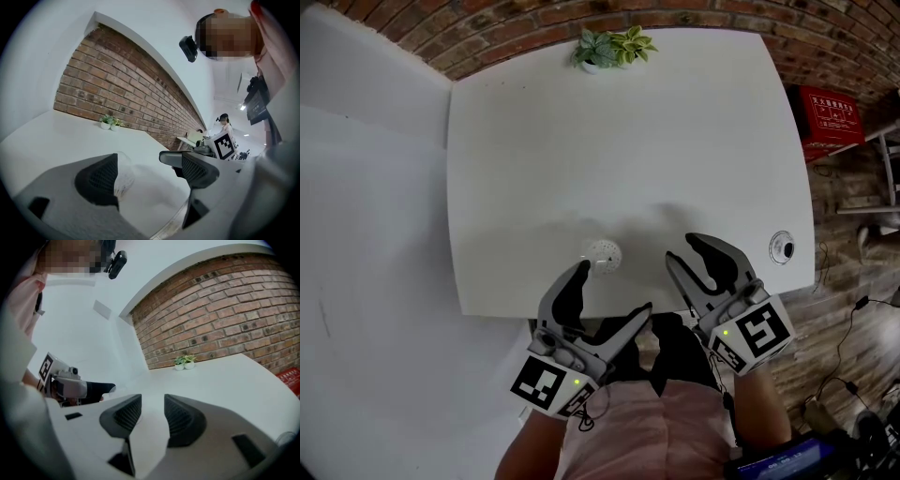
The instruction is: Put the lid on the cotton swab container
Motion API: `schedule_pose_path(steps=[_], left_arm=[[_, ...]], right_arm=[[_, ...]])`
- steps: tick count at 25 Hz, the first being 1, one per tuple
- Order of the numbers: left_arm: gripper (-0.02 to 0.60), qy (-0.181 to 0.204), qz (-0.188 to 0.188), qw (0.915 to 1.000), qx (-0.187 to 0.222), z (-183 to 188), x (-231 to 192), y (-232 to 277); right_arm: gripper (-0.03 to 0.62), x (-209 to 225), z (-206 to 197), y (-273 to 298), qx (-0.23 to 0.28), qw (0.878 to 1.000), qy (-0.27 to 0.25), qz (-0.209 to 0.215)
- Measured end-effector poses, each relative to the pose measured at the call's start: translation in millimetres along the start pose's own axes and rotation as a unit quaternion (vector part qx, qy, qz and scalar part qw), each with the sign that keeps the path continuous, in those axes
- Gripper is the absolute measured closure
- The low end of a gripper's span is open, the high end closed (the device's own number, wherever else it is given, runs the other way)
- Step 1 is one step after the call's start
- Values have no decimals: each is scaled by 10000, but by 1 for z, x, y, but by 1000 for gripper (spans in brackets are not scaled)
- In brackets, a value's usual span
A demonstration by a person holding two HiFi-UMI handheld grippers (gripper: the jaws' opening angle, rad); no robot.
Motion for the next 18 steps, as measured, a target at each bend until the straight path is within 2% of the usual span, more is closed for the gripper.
schedule_pose_path(steps=[18], left_arm=[[146, -89, -66, 9997, -234, -14, 4, 15]], right_arm=[[437, 12, -4, -5, -21, 10000, 42, -25]])
Point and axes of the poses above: the fingertips, and each gripper's own axes: y forward along the fingers, x to its right, z out of its top, the point moved 8 cm from there along -y, backward along the fingers, and after that the axes turned 3 degrees about -z, right-handed, at the moved point
